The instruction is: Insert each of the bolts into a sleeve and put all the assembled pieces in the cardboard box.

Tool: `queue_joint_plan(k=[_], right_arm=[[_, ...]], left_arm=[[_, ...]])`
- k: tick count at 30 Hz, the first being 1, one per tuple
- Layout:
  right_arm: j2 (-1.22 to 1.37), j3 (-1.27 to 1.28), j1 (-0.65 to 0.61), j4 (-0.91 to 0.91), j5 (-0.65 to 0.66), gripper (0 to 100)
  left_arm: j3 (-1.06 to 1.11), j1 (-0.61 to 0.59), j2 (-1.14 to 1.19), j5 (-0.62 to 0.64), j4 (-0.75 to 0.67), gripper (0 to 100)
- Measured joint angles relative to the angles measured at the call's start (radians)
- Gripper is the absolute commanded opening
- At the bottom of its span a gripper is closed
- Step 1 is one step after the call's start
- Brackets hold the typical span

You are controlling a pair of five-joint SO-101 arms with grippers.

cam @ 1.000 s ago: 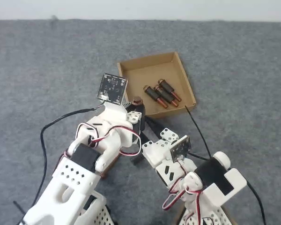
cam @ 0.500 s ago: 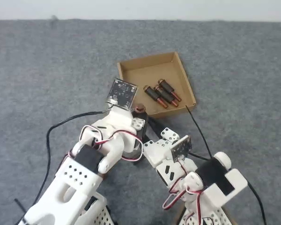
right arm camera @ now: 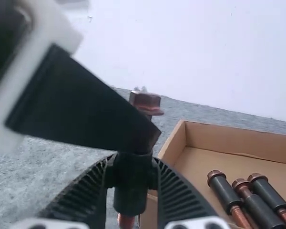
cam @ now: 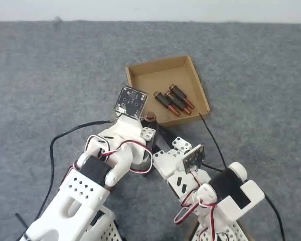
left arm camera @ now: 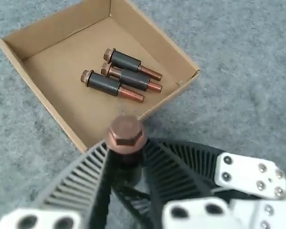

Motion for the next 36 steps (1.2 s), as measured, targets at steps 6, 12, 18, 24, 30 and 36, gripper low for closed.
queue_joint_plan(k=[6,12,18,24,30,36], right_arm=[[0.000,0.000,0.002,0.002,0.002,0.7],[0.000,0.000,0.002,0.002,0.002,0.7],[0.000,0.000,0.005,0.000,0.000,0.7],[-0.002,0.000,0.011,-0.008,0.002,0.7],[-0.002,0.000,0.011,-0.008,0.002,0.7],[-0.002,0.000,0.023,-0.008,0.002,0.7]], left_arm=[[0.008,0.000,0.000,-0.002,0.000,23],[-0.002,0.000,0.000,-0.002,0.023,23],[-0.032,-0.066,0.014,0.006,0.092,23],[-0.031,-0.112,0.015,-0.028,0.112,23],[-0.031,-0.109,0.015,-0.034,0.112,23],[-0.026,-0.029,-0.143,-0.034,0.195,23]])
